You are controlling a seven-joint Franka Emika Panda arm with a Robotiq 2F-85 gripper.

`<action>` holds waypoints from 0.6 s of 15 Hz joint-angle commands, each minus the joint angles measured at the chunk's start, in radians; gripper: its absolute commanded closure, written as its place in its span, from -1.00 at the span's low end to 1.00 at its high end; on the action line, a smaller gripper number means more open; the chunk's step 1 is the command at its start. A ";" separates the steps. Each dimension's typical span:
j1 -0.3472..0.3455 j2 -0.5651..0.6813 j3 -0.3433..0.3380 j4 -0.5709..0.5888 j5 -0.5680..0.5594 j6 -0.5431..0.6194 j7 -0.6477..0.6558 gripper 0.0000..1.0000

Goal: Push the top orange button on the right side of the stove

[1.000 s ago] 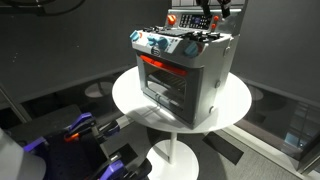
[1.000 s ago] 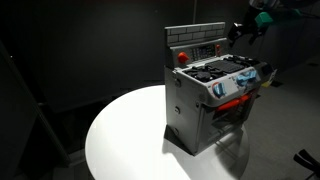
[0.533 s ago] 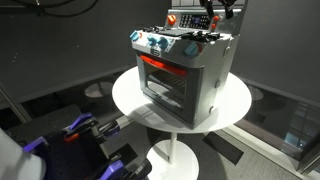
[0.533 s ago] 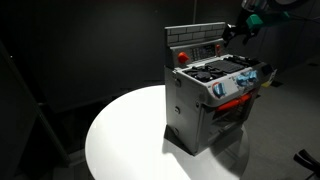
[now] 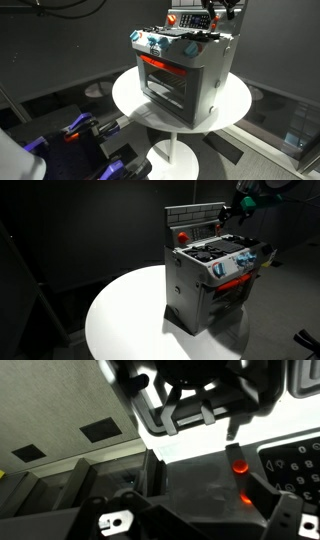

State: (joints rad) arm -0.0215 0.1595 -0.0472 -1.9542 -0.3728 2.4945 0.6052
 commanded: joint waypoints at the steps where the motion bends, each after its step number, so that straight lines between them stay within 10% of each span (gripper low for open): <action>1: 0.023 0.033 -0.024 0.048 0.011 -0.006 0.005 -1.00; 9: 0.026 0.071 -0.033 0.083 0.030 -0.004 -0.005 -1.00</action>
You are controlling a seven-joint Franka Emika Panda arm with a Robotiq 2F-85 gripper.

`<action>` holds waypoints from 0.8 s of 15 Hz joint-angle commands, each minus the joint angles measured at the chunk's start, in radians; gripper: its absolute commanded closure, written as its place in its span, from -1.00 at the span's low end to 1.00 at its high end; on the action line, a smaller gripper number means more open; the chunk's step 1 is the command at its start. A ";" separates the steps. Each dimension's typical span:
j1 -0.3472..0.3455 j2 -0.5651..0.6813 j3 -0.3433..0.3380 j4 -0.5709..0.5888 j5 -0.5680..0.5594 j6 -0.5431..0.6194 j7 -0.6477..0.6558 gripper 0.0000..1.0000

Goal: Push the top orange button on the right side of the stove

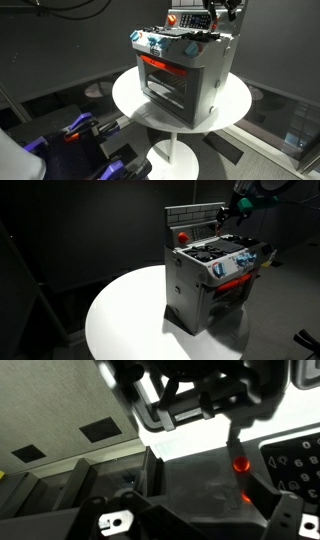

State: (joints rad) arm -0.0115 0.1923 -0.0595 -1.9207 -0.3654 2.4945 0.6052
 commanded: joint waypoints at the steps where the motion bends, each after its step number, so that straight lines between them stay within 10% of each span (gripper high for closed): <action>1: 0.017 0.041 -0.022 0.052 0.024 -0.005 -0.005 -1.00; 12: 0.032 -0.086 -0.002 -0.050 0.090 -0.070 -0.033 -1.00</action>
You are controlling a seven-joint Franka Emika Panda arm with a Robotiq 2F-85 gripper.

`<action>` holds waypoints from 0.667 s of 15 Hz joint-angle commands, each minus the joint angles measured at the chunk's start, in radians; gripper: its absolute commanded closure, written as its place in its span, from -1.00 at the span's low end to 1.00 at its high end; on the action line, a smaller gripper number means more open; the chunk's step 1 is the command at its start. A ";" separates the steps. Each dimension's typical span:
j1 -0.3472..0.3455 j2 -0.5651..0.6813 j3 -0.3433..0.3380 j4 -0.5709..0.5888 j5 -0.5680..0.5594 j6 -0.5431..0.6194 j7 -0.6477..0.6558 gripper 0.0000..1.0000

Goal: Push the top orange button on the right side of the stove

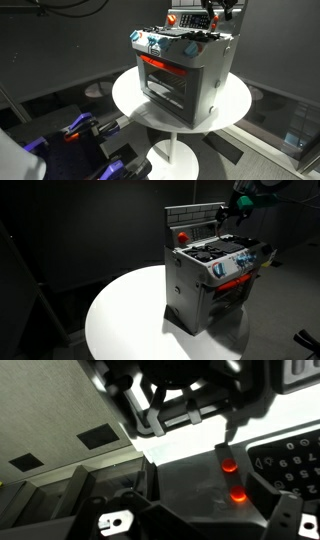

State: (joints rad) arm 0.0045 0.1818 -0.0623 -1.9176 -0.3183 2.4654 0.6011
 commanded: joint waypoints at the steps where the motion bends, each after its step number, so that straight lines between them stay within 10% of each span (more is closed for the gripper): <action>1: 0.018 -0.099 0.007 -0.076 0.061 -0.054 -0.036 -1.00; 10: 0.021 -0.367 0.068 -0.301 0.210 -0.223 -0.132 -1.00</action>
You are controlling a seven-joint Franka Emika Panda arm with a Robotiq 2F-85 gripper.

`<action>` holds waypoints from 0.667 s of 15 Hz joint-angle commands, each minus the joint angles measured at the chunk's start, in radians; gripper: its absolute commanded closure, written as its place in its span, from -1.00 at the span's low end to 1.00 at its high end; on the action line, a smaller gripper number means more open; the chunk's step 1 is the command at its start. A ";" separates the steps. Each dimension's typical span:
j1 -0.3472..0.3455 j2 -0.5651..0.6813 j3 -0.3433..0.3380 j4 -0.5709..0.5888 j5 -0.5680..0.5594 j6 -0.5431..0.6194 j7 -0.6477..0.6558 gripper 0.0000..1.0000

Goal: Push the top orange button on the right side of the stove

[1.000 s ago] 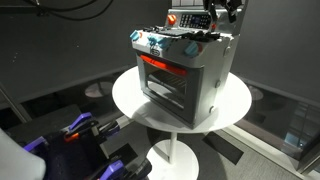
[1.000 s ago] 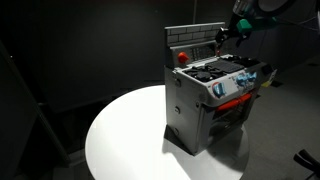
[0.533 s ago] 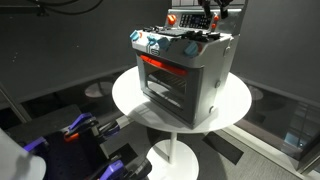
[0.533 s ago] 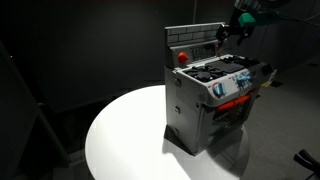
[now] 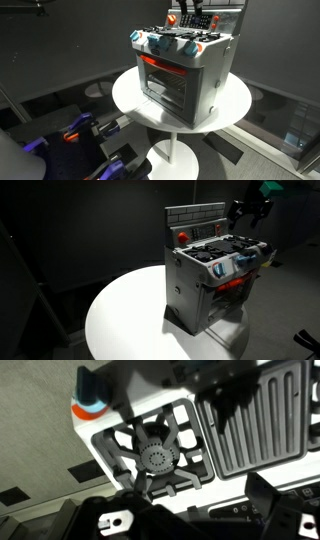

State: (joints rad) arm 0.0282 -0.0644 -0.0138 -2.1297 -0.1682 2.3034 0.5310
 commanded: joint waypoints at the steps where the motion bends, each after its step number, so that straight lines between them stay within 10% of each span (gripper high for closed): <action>1: -0.003 -0.160 0.026 -0.114 0.079 -0.084 -0.080 -1.00; 10: -0.006 -0.447 0.052 -0.269 0.191 -0.352 -0.234 -1.00</action>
State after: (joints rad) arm 0.0285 -0.4244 0.0347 -2.3487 -0.0066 2.0199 0.3556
